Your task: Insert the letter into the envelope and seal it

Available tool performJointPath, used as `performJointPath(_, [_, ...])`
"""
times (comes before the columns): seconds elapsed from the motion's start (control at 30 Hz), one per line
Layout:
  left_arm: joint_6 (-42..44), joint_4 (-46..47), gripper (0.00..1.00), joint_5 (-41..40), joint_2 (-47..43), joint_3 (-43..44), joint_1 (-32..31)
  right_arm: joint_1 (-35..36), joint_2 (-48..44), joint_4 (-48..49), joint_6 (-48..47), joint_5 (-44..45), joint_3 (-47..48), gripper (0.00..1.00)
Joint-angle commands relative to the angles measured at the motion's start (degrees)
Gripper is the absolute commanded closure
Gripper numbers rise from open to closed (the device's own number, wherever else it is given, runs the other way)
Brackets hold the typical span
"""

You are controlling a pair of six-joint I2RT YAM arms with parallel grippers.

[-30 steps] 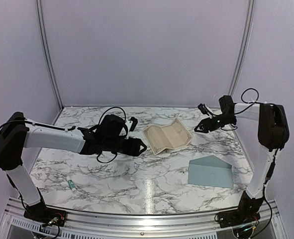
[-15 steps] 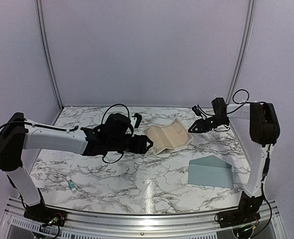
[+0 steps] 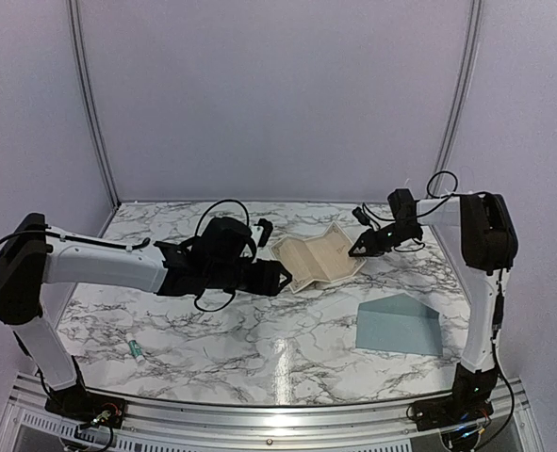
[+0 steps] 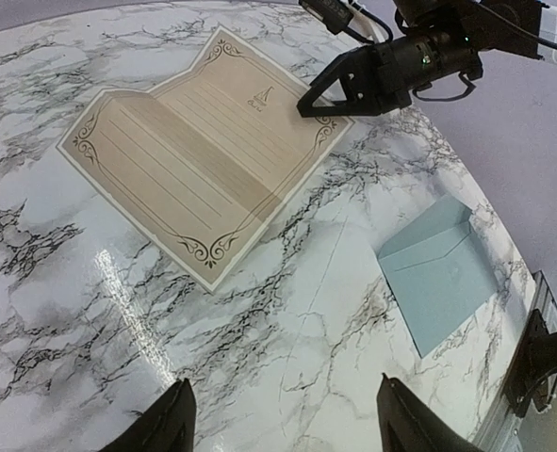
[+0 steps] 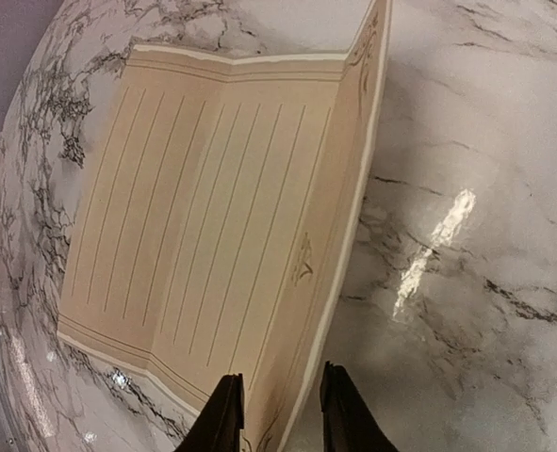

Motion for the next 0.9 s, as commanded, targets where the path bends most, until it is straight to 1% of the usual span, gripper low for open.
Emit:
performJointPath(0.0, [0.5, -2.1, 0.33, 0.0, 0.5, 1.5, -0.6, 0.5, 0.3, -0.5, 1.5, 1.2, 2.1, 0.79])
performJointPath(0.27, [0.3, -2.2, 0.34, 0.6, 1.5, 1.9, -0.9, 0.8, -0.4, -1.0, 1.1, 0.9, 1.8, 1.0])
performJointPath(0.47, [0.4, -2.7, 0.34, 0.5, 1.0, 2.2, -0.9, 1.1, -3.5, -2.1, -1.2, 1.5, 2.0, 1.0])
performJointPath(0.7, [4.4, -7.3, 0.34, -1.8, -1.0, 4.7, -0.6, 1.1, -12.3, -6.3, -11.4, 2.0, 2.1, 1.0])
performJointPath(0.87, [7.7, -10.5, 0.33, -3.6, -3.2, 4.8, 0.1, 1.3, -18.5, -10.9, -16.4, 1.4, 2.3, 1.0])
